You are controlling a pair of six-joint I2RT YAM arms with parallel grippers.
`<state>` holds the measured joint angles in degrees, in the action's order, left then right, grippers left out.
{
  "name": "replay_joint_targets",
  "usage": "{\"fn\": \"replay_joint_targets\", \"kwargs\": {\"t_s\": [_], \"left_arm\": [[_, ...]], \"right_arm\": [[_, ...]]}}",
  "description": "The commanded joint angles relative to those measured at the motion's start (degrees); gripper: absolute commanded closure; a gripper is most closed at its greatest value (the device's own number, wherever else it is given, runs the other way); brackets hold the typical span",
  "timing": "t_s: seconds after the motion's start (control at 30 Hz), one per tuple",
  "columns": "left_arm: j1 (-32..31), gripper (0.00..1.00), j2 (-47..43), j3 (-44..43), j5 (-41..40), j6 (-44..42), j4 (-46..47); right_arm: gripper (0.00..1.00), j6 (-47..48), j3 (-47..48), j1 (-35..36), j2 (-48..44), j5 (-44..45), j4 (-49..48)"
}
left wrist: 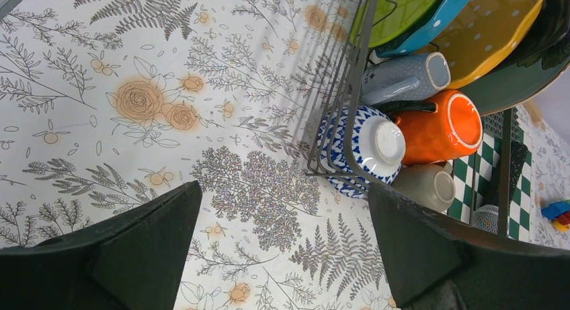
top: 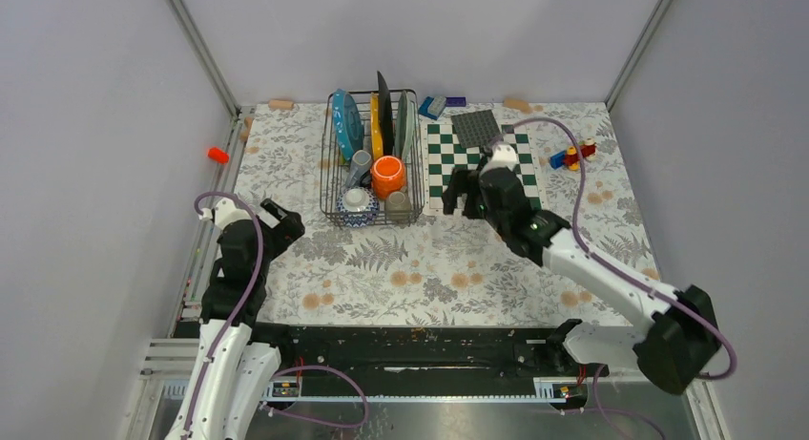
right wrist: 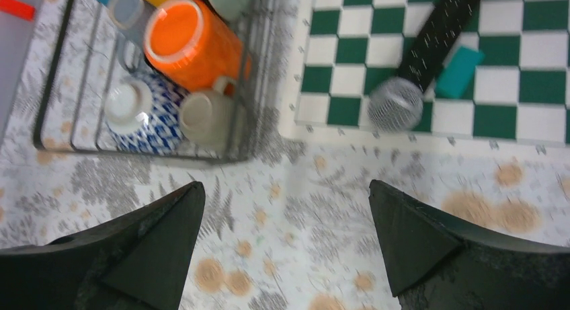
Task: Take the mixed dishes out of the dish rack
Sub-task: Pick up the plate from the dish rack.
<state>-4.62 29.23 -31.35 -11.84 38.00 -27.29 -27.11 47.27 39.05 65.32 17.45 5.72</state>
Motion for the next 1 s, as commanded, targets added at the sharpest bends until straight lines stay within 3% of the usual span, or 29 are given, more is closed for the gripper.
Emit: {"fn": "replay_joint_targets", "kwargs": {"t_s": [0.0, 0.3, 0.73, 0.97], "left_arm": [[-0.1, 0.01, -0.4, 0.1, -0.7, -0.1, 2.7], [-0.1, 0.01, 1.2, 0.0, -0.3, 0.7, 3.3], [-0.1, 0.01, 3.6, 0.2, 1.5, 0.7, 4.9], [-0.1, 0.01, 3.2, 0.6, 1.8, 0.7, 5.2]], "right_arm": [[0.00, 2.6, 12.9, 0.4, 10.6, -0.4, -1.4], [0.02, 4.7, 41.9, 0.9, 35.4, 9.4, 3.1], [0.12, 8.4, 64.2, 0.7, 57.5, 16.6, -4.1], [0.27, 9.6, 71.1, 0.7, 64.0, 19.5, -4.9]]}}
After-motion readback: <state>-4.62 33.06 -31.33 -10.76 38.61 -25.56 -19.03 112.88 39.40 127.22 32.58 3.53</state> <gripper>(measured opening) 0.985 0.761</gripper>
